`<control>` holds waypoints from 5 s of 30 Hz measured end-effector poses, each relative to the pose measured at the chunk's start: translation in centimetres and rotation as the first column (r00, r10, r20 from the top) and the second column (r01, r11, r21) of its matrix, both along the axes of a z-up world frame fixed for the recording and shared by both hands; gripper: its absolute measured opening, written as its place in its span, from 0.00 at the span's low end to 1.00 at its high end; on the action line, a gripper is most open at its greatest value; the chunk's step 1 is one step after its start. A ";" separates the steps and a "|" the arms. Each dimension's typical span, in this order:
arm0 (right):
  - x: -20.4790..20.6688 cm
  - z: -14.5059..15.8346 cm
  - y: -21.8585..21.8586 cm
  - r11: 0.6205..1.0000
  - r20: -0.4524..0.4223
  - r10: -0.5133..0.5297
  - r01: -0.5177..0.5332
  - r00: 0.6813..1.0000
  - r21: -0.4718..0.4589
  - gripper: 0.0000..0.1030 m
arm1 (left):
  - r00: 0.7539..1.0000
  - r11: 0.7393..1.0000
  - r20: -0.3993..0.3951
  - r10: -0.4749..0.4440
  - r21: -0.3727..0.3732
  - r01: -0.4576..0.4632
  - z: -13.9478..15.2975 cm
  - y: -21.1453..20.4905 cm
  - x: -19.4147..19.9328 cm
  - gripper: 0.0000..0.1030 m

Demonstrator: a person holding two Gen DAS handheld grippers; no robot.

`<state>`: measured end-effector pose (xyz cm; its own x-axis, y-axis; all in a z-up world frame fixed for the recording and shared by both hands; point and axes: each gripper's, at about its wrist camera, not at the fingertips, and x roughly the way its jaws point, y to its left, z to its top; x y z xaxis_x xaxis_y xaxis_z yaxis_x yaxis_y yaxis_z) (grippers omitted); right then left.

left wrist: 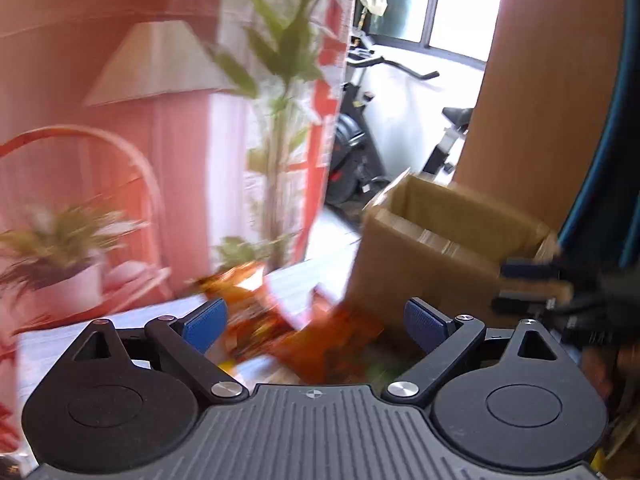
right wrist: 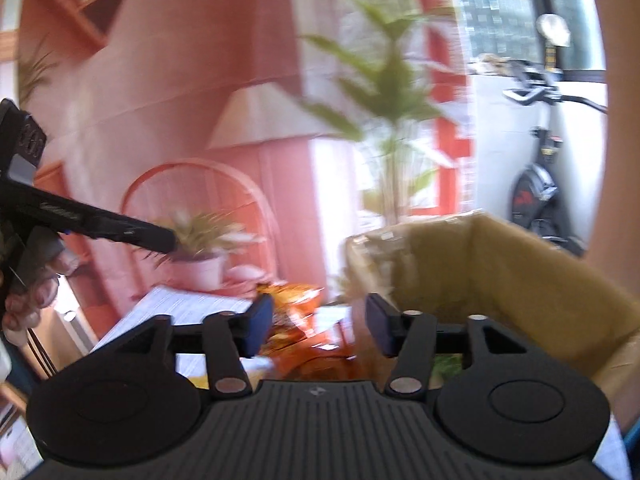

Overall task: Organize snacks
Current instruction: 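Move the left gripper back to the pile over the yellow snack bag, then grasp the yellow bag with the left gripper while the right grasps the green corn-chip bag, then drop the yellow bag and green bag into the box, opening both grippers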

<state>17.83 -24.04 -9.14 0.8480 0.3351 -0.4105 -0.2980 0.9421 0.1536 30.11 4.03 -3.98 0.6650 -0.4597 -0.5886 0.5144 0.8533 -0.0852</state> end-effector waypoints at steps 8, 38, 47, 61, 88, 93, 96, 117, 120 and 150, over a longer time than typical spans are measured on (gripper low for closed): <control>2.3 -6.4 5.2 0.979 -0.107 0.158 -0.170 0.982 -0.112 0.73 | 0.998 0.996 -0.064 0.018 0.088 -0.012 -7.3 4.3 -2.3 0.94; 6.3 -14.1 8.5 0.896 -0.267 0.227 -0.308 0.936 -0.319 0.97 | 0.940 0.938 -0.118 -0.320 0.098 0.332 -17.6 2.1 2.1 0.96; 7.7 -16.1 8.9 0.877 -0.317 0.212 -0.323 0.924 -0.356 0.97 | 0.947 0.948 -0.127 -0.295 0.084 0.307 -18.2 2.2 3.3 0.98; 8.3 -17.2 7.9 0.910 -0.351 0.192 -0.301 0.916 -0.285 0.90 | 0.948 0.976 -0.235 -0.213 -0.014 0.216 -19.8 3.0 5.9 0.99; 5.6 -13.9 6.4 0.970 -0.234 0.183 -0.214 0.955 -0.112 0.65 | 0.990 0.981 -0.125 0.065 -0.174 -0.086 -13.1 5.9 0.6 0.83; 4.6 -12.9 5.8 0.975 -0.197 0.183 -0.202 0.963 -0.086 0.64 | 0.986 0.975 -0.107 0.125 -0.169 -0.142 -11.6 5.3 -0.6 0.83; 3.9 -12.5 5.4 0.980 -0.181 0.183 -0.195 0.966 -0.047 0.63 | 0.984 0.969 -0.113 0.141 -0.187 -0.160 -11.0 4.9 -1.2 0.83; 0.8 -0.3 -2.2 0.989 0.136 0.044 -0.062 0.990 0.131 0.56 | 0.997 0.949 0.059 0.047 -0.315 -0.026 -0.7 -5.0 -0.9 0.83; 1.0 0.4 -4.3 0.977 0.144 0.012 -0.042 0.990 0.209 0.54 | 0.997 0.949 0.075 0.014 -0.316 0.011 0.1 -7.5 -0.7 0.83; 1.6 -1.4 -13.8 0.924 0.005 -0.303 0.293 0.953 0.246 0.11 | 0.988 0.969 0.008 -0.153 -0.195 0.152 -1.4 -23.2 6.6 0.83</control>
